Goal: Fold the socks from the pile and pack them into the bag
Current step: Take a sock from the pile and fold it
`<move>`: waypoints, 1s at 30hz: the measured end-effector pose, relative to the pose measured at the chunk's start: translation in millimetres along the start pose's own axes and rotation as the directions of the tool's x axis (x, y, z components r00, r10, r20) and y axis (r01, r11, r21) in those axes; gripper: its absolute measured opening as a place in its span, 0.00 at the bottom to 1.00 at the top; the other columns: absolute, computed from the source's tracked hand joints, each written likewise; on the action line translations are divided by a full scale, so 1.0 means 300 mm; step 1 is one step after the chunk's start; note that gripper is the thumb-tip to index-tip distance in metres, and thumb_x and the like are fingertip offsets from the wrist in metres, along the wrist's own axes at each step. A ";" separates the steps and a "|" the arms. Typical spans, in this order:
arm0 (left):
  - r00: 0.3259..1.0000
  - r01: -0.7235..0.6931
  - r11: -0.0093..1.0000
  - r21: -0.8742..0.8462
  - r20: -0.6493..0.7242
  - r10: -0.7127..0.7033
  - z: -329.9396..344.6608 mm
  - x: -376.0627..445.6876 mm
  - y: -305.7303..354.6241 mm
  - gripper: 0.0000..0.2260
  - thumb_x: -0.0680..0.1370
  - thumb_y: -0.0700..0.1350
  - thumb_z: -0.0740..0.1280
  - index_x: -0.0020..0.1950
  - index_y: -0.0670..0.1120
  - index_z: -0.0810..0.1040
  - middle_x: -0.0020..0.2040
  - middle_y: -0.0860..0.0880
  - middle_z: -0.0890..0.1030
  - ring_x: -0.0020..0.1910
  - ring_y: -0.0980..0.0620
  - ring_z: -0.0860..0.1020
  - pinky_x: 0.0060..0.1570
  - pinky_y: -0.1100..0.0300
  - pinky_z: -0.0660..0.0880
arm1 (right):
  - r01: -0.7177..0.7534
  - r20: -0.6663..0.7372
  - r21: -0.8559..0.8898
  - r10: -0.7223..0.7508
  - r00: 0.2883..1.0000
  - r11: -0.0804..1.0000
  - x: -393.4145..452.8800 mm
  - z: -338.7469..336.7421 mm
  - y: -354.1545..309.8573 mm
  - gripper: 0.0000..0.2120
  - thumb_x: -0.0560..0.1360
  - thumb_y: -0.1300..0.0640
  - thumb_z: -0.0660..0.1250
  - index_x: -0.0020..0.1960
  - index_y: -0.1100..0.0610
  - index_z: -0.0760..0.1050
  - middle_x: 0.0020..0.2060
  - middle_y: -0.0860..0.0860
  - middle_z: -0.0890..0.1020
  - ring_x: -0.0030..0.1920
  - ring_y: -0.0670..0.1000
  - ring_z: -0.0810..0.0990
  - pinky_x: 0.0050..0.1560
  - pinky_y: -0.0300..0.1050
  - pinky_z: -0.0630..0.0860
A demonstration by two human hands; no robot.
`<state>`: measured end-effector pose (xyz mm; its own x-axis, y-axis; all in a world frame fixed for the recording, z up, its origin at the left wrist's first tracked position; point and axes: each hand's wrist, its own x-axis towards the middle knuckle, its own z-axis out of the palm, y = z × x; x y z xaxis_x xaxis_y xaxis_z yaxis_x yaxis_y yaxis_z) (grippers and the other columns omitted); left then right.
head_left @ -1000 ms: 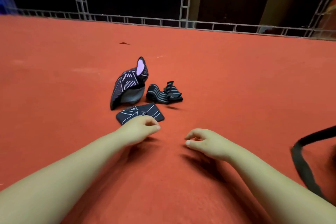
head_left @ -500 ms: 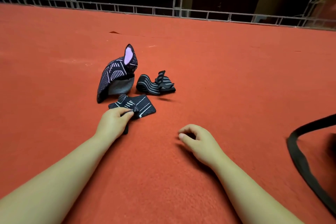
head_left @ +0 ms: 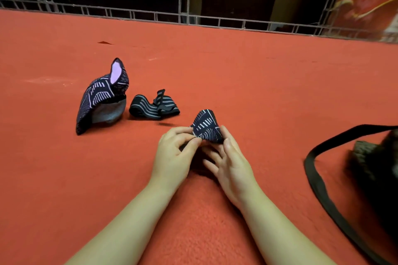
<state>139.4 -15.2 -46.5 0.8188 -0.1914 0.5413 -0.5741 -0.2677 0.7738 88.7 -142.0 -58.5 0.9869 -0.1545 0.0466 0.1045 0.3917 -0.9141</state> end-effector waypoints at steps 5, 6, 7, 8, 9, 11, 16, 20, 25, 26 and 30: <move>0.996 0.060 0.994 -0.089 0.065 -0.054 0.009 -0.011 -0.052 0.09 0.68 0.59 0.63 0.45 0.62 0.77 0.57 0.58 0.76 0.60 0.59 0.72 0.64 0.68 0.63 | 0.089 -0.152 0.205 -0.058 0.987 0.975 0.002 -0.022 -0.049 0.14 0.76 0.56 0.60 0.60 0.54 0.74 0.49 0.53 0.84 0.49 0.55 0.82 0.54 0.50 0.75; 0.992 0.122 0.978 -0.171 0.062 -0.113 0.003 -0.003 -0.052 0.10 0.69 0.58 0.64 0.49 0.60 0.77 0.58 0.55 0.77 0.60 0.58 0.73 0.65 0.64 0.65 | 0.101 -0.176 0.196 -0.067 0.982 0.975 -0.002 -0.022 -0.051 0.11 0.76 0.57 0.61 0.57 0.55 0.75 0.47 0.54 0.84 0.45 0.55 0.82 0.50 0.48 0.77; 0.980 0.200 0.944 -0.262 0.068 -0.188 -0.003 0.007 -0.048 0.11 0.72 0.54 0.66 0.53 0.56 0.76 0.58 0.53 0.77 0.59 0.58 0.74 0.64 0.62 0.67 | 0.106 -0.193 0.182 -0.071 0.979 0.978 -0.007 -0.019 -0.055 0.09 0.74 0.58 0.63 0.54 0.56 0.75 0.45 0.55 0.83 0.42 0.54 0.82 0.46 0.46 0.78; 0.956 0.293 0.897 -0.331 0.098 -0.277 -0.010 0.018 -0.042 0.12 0.75 0.50 0.67 0.58 0.53 0.74 0.59 0.53 0.76 0.57 0.59 0.74 0.61 0.63 0.69 | 0.113 -0.205 0.171 -0.077 0.976 0.979 -0.010 -0.018 -0.056 0.07 0.72 0.60 0.64 0.51 0.56 0.75 0.44 0.55 0.83 0.39 0.53 0.81 0.42 0.44 0.78; 0.923 0.385 0.849 -0.362 0.144 -0.357 -0.018 0.029 -0.038 0.14 0.77 0.47 0.66 0.62 0.50 0.72 0.59 0.52 0.76 0.55 0.60 0.75 0.56 0.67 0.70 | 0.114 -0.208 0.168 -0.078 0.975 0.979 -0.013 -0.012 -0.063 0.06 0.72 0.62 0.65 0.49 0.55 0.74 0.42 0.55 0.81 0.35 0.51 0.80 0.38 0.42 0.78; 0.859 0.510 0.786 -0.350 0.254 -0.444 -0.033 0.044 -0.031 0.16 0.77 0.49 0.66 0.63 0.48 0.72 0.55 0.51 0.79 0.49 0.61 0.77 0.46 0.69 0.71 | 0.121 -0.209 0.164 -0.086 0.974 0.979 -0.015 -0.007 -0.086 0.07 0.74 0.66 0.63 0.46 0.55 0.72 0.39 0.55 0.79 0.30 0.48 0.77 0.31 0.39 0.76; 0.816 0.524 0.818 -0.237 0.416 -0.402 -0.062 0.082 0.013 0.09 0.76 0.54 0.65 0.52 0.52 0.77 0.47 0.60 0.80 0.47 0.64 0.77 0.48 0.65 0.70 | 0.127 -0.127 0.176 -0.106 0.986 0.976 -0.019 -0.014 -0.188 0.08 0.72 0.67 0.61 0.39 0.56 0.69 0.28 0.51 0.76 0.24 0.47 0.71 0.24 0.34 0.66; 0.704 0.589 0.785 -0.192 0.600 -0.381 -0.088 0.129 0.024 0.14 0.68 0.58 0.70 0.46 0.50 0.79 0.40 0.57 0.81 0.42 0.57 0.78 0.53 0.57 0.71 | 0.086 0.001 0.148 -0.087 0.996 0.985 -0.026 -0.027 -0.252 0.06 0.61 0.65 0.67 0.35 0.55 0.74 0.31 0.54 0.77 0.29 0.52 0.75 0.32 0.40 0.72; 0.838 0.526 0.775 -0.350 0.368 -0.402 -0.070 0.235 0.074 0.06 0.77 0.40 0.66 0.44 0.51 0.73 0.29 0.57 0.77 0.23 0.60 0.72 0.42 0.56 0.73 | 0.059 -0.132 -0.158 -0.080 0.988 0.986 0.060 -0.036 -0.319 0.07 0.74 0.67 0.63 0.43 0.55 0.72 0.32 0.52 0.76 0.23 0.46 0.72 0.21 0.34 0.65; 0.871 0.484 0.785 -0.386 0.302 -0.389 -0.065 0.264 0.097 0.06 0.77 0.40 0.65 0.45 0.51 0.72 0.29 0.56 0.77 0.22 0.60 0.71 0.38 0.59 0.72 | 0.076 -0.150 -0.209 -0.108 0.983 0.975 0.088 -0.029 -0.335 0.08 0.76 0.67 0.62 0.44 0.55 0.72 0.34 0.52 0.76 0.24 0.44 0.73 0.21 0.34 0.66; 0.950 0.312 0.866 -0.391 0.124 -0.286 -0.060 0.368 0.166 0.09 0.78 0.38 0.63 0.48 0.53 0.73 0.37 0.51 0.76 0.29 0.57 0.74 0.29 0.65 0.70 | 0.211 -0.162 -0.377 -0.288 0.944 0.902 0.184 0.000 -0.395 0.08 0.76 0.65 0.64 0.43 0.53 0.73 0.39 0.49 0.76 0.38 0.49 0.74 0.36 0.43 0.71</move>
<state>201.2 -32.6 57.7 0.9419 -0.2221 0.2521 -0.2406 0.0777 0.9675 130.9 -196.8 52.3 0.8814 -0.4055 0.2421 0.2556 -0.0214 -0.9665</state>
